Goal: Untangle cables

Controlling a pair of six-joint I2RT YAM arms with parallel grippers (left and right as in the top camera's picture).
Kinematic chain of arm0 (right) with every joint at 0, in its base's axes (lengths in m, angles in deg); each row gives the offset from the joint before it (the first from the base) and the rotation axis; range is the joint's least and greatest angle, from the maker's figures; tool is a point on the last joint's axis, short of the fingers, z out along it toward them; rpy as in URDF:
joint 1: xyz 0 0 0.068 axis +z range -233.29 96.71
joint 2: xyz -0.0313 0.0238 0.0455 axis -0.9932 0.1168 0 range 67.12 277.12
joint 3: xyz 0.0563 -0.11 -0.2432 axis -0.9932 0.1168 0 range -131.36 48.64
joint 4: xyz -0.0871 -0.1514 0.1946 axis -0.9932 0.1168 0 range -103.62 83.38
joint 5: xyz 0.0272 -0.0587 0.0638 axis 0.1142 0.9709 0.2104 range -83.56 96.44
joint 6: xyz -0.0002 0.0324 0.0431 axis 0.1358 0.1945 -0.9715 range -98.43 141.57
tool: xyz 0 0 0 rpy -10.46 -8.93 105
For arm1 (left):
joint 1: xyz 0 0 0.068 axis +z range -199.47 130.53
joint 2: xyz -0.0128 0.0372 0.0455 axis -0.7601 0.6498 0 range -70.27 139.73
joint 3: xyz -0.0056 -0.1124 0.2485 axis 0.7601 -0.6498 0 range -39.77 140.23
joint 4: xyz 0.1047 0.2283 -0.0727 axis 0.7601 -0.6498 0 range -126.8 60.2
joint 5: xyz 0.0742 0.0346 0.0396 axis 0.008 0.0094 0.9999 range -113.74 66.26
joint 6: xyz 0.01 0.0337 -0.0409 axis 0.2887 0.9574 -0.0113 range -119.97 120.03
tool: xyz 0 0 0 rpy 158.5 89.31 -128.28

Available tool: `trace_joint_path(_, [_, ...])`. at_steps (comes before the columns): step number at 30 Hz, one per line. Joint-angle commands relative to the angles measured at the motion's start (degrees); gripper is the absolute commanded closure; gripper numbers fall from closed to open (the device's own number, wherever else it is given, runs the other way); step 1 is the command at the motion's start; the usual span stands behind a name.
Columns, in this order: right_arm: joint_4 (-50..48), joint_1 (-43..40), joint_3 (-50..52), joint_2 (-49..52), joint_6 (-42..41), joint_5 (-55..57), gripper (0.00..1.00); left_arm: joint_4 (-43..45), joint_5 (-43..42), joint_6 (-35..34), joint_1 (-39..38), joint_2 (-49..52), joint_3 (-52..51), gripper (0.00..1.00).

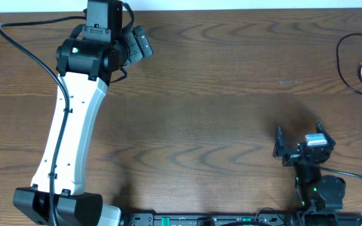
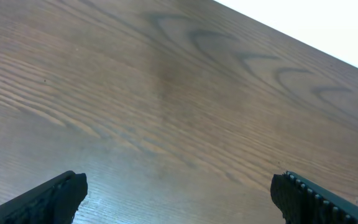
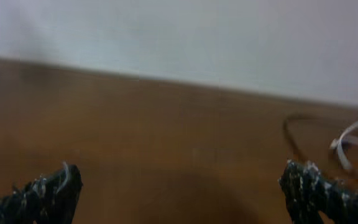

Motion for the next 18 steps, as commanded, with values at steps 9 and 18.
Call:
trace_joint_path(9, [0.2,-0.3,0.0,-0.4,-2.7,-0.4,0.01,-0.1,0.3,0.3,-0.1,0.4,0.2,0.00])
trace_joint_path(18, [0.2,-0.3,0.0,-0.4,-2.7,-0.4,0.01,-0.1,0.3,0.3,-0.1,0.4,0.2,0.00])
